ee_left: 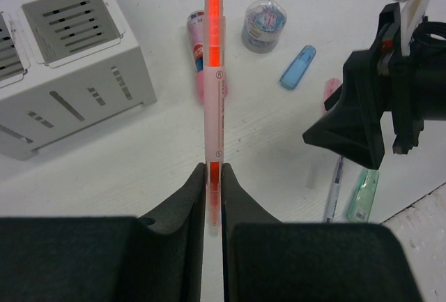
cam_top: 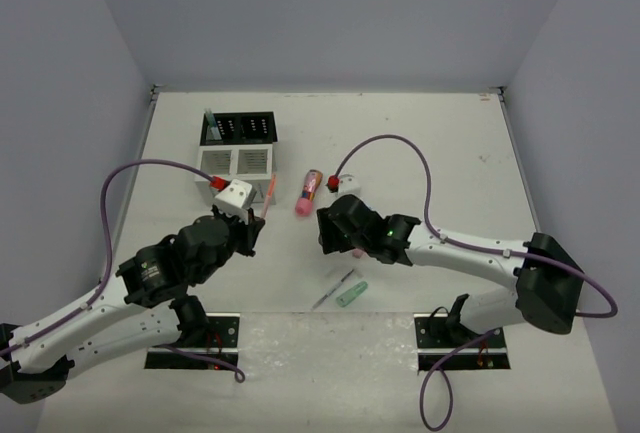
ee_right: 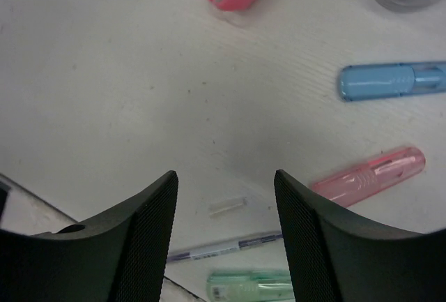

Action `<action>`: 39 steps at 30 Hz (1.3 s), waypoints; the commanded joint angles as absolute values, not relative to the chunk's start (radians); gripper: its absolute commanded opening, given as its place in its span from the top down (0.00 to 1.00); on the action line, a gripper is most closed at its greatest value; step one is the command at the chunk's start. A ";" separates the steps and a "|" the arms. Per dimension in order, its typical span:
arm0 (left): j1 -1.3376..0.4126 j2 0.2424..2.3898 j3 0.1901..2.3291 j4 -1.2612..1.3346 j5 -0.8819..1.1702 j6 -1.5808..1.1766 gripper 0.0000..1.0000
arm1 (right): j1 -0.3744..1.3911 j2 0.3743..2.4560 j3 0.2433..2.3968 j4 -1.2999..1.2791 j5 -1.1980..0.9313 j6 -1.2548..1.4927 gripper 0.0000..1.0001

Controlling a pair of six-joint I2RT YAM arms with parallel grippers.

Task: Sort the stationery into containers
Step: Pick up the pen cap from the center of the board.

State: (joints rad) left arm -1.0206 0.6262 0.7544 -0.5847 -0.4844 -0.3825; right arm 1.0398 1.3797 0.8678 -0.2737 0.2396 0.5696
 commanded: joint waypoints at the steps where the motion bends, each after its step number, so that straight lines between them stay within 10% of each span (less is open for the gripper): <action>1: -1.015 0.625 0.746 -0.543 -0.476 -0.357 1.00 | 1.091 1.382 0.917 -0.441 0.506 1.191 0.42; 8: -1.015 0.622 0.744 -0.542 -0.468 -0.355 1.00 | 1.134 1.430 0.944 -0.615 0.533 1.543 0.66; 39: -1.015 0.613 0.739 -0.526 -0.413 -0.342 1.00 | 1.169 1.772 1.173 -0.855 0.353 1.844 0.66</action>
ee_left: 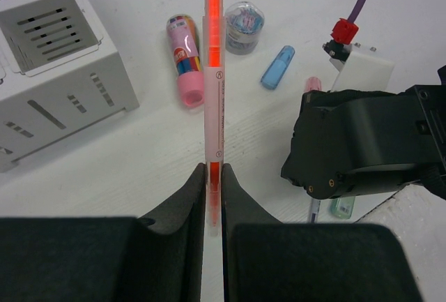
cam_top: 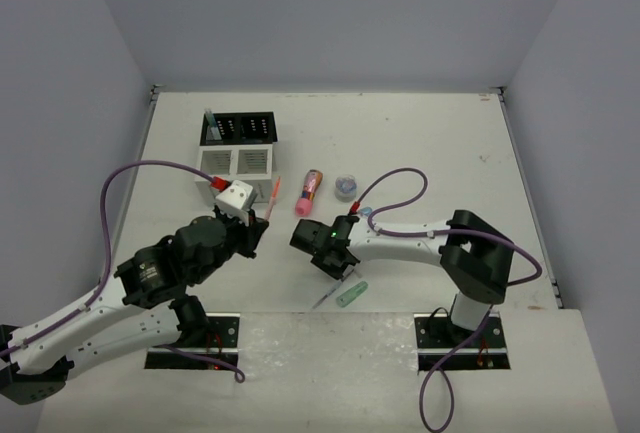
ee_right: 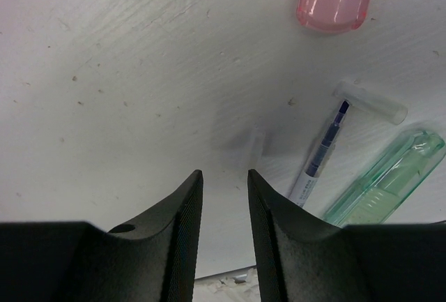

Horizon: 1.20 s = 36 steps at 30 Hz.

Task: Sort the stationery into containers
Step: Pick up the pen cap from the center of the board.

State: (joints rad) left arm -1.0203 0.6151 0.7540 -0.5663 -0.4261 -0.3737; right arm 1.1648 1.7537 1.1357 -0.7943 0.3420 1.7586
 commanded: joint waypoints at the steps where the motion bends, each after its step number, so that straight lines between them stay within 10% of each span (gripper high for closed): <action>1: -1.015 0.612 0.739 -0.526 -0.412 -0.342 1.00 | 1.169 1.771 1.171 -0.864 0.353 1.854 0.67; 22: -1.015 0.621 0.735 -0.522 -0.394 -0.341 1.00 | 1.150 1.833 1.138 -0.845 0.351 1.885 0.70; 36: -1.015 0.618 0.735 -0.519 -0.396 -0.341 1.00 | 1.150 1.796 1.095 -0.840 0.351 1.921 0.98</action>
State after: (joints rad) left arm -1.0203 0.6209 0.7380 -0.5613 -0.4030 -0.3737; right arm 1.1526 1.8181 1.1379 -0.8263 0.3150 1.8521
